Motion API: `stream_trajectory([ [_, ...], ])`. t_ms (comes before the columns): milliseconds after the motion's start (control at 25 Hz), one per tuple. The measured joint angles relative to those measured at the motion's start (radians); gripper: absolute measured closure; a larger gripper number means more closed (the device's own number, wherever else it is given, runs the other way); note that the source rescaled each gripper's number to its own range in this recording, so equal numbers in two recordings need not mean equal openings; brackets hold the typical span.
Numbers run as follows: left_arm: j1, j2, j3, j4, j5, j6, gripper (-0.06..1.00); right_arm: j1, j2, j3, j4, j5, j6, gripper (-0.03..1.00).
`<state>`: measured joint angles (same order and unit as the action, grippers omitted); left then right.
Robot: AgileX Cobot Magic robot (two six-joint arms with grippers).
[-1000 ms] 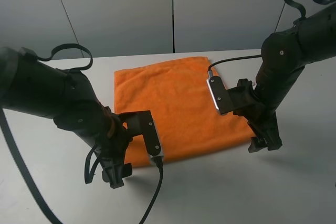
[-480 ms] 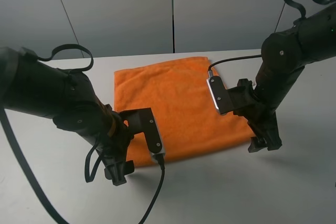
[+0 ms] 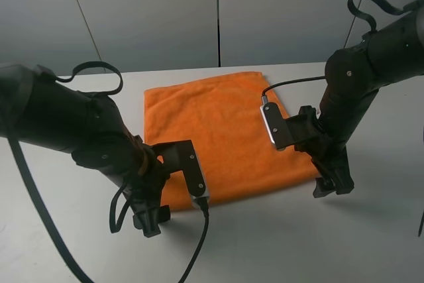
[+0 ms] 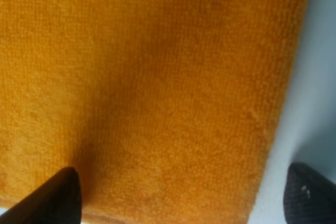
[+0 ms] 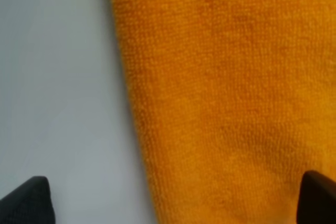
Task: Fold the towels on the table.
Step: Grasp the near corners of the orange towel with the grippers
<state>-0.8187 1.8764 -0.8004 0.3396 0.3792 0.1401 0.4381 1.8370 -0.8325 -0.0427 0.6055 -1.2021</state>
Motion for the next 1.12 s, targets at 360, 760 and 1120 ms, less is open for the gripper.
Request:
stream_trajectory([
  [360, -0.022, 0.01, 0.0, -0.001, -0.008, 0.0, -0.04, 0.0, 0.004, 0.0, 0.002, -0.02, 0.014, -0.03],
  [760, -0.026, 0.011, 0.0, -0.001, -0.004, 0.0, -0.04, 0.0, 0.049, 0.0, 0.024, -0.037, 0.032, -0.03],
  [1120, -0.026, 0.011, 0.0, -0.001, -0.002, -0.003, -0.04, 0.0, 0.066, -0.004, 0.026, -0.044, 0.047, -0.02],
])
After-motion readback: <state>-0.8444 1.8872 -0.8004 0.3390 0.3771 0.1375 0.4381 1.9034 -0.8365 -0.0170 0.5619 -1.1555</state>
